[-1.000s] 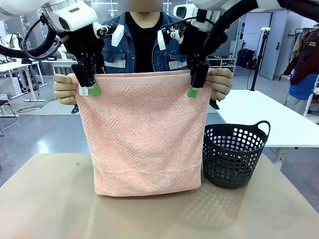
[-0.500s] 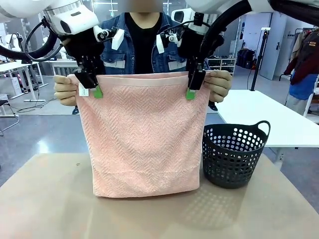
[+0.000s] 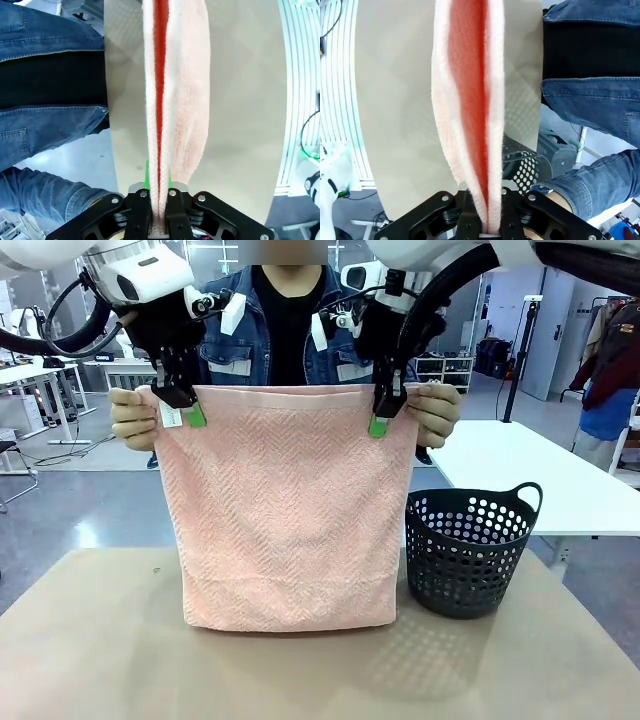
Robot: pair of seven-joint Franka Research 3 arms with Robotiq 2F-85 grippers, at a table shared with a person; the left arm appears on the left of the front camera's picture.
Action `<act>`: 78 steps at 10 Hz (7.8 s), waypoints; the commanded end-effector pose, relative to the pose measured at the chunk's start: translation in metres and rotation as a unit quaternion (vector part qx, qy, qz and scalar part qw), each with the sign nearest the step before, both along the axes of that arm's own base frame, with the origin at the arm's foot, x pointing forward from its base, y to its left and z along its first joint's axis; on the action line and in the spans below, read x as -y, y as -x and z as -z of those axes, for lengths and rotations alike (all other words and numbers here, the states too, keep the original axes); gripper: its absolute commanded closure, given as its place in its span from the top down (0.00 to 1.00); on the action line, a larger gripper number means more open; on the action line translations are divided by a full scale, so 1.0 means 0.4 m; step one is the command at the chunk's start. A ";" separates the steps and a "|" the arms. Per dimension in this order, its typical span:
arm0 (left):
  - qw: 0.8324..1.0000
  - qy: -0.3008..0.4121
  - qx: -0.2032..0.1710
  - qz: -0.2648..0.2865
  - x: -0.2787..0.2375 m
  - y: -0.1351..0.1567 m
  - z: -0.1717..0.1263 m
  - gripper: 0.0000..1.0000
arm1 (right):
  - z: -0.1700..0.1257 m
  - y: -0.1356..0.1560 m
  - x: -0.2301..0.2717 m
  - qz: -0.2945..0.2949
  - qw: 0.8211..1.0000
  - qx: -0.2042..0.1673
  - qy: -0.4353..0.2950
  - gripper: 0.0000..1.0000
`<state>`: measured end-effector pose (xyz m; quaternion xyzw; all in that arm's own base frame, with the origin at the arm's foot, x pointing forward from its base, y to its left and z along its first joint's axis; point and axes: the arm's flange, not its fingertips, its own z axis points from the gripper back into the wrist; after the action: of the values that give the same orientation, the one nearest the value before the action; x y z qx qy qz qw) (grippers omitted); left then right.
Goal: Fold the towel.
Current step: Release the end of the 100 cm Hotel Towel you were holding and grab the top end of the folded side, then release the end of the 100 cm Hotel Towel you were holding, then pick up the 100 cm Hotel Towel and place it on the left side of the table.
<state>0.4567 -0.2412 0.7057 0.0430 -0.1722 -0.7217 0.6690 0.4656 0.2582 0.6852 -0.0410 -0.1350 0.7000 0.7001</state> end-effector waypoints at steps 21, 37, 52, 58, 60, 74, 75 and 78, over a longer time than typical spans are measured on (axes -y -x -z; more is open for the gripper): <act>1.000 0.001 -0.001 -0.006 -0.004 -0.005 0.001 0.00 | -0.002 -0.009 -0.002 0.005 1.000 0.000 -0.003 0.00; 1.000 0.001 -0.001 -0.006 -0.004 -0.005 0.001 0.00 | -0.002 -0.009 -0.002 0.005 1.000 0.000 -0.003 0.00; 0.872 0.181 0.028 -0.454 -0.520 0.257 -0.272 1.00 | -0.306 0.227 0.539 0.344 0.907 0.084 -0.228 1.00; 0.837 0.207 0.066 -0.502 -0.590 0.295 -0.243 1.00 | -0.285 0.270 0.628 0.410 0.865 0.082 -0.277 1.00; 0.843 0.214 0.018 -0.493 -0.606 0.289 -0.253 1.00 | -0.304 0.276 0.647 0.403 0.869 0.089 -0.273 1.00; 0.843 0.214 0.018 -0.493 -0.606 0.289 -0.253 1.00 | -0.304 0.276 0.647 0.403 0.869 0.089 -0.273 1.00; 0.843 0.214 0.018 -0.493 -0.606 0.289 -0.253 1.00 | -0.304 0.276 0.647 0.403 0.869 0.089 -0.273 1.00; 0.843 0.214 0.018 -0.493 -0.606 0.289 -0.253 1.00 | -0.304 0.276 0.647 0.403 0.869 0.089 -0.273 1.00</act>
<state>0.3428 0.0015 0.8062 -0.0036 -0.2957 -0.2414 0.9242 0.3554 -0.0003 0.8064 0.0395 -0.3545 0.2866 0.8892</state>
